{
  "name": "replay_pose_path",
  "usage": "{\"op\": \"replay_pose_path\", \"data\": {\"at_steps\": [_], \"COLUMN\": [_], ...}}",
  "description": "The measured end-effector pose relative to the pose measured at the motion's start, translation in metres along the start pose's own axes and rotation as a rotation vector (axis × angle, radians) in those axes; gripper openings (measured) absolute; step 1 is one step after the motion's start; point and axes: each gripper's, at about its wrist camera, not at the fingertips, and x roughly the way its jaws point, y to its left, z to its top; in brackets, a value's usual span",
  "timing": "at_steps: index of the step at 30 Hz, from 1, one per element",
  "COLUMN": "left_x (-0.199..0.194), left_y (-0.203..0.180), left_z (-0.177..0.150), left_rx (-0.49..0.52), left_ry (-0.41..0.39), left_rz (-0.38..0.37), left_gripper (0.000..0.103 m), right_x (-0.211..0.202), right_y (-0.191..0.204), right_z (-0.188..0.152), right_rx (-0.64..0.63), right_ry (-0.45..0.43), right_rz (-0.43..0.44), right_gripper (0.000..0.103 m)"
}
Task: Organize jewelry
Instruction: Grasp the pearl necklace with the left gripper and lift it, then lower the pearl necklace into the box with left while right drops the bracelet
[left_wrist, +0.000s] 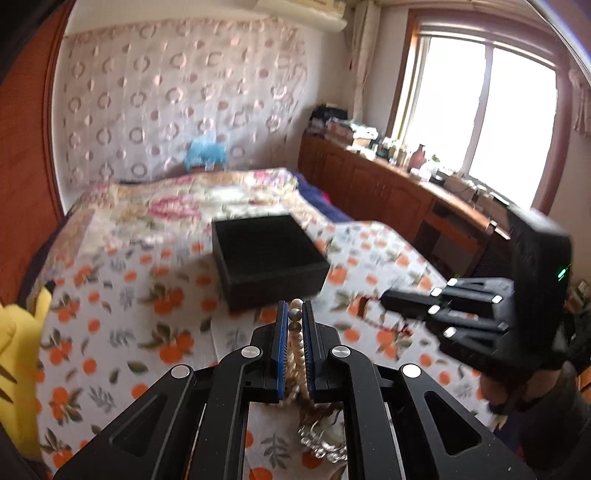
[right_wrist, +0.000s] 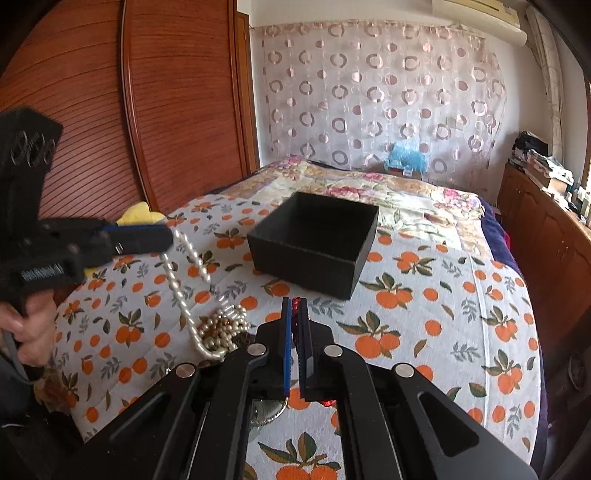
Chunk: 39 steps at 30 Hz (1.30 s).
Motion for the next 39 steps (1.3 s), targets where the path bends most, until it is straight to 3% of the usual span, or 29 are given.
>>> {"op": "replay_pose_path", "data": {"at_steps": [18,29,39], "left_x": [-0.025,-0.019,0.029], "left_y": [-0.003,0.002,0.026], "left_z": [0.072,0.132,0.153], "left_rx": [0.043,0.060,0.031], "left_ry": [-0.134,-0.178,-0.112], "left_rz": [-0.018,-0.004,0.006], "left_gripper": [0.007,0.007,0.007], "right_x": [0.007,0.017,0.052], "right_y": [-0.005,-0.026,-0.046], "right_z": [0.035,0.083,0.113], "right_rx": [-0.019,-0.017,0.007], "right_ry": [-0.023,-0.037,-0.011], "right_rz": [0.030,0.056,0.094], "right_gripper": [0.003,0.003,0.003]}}
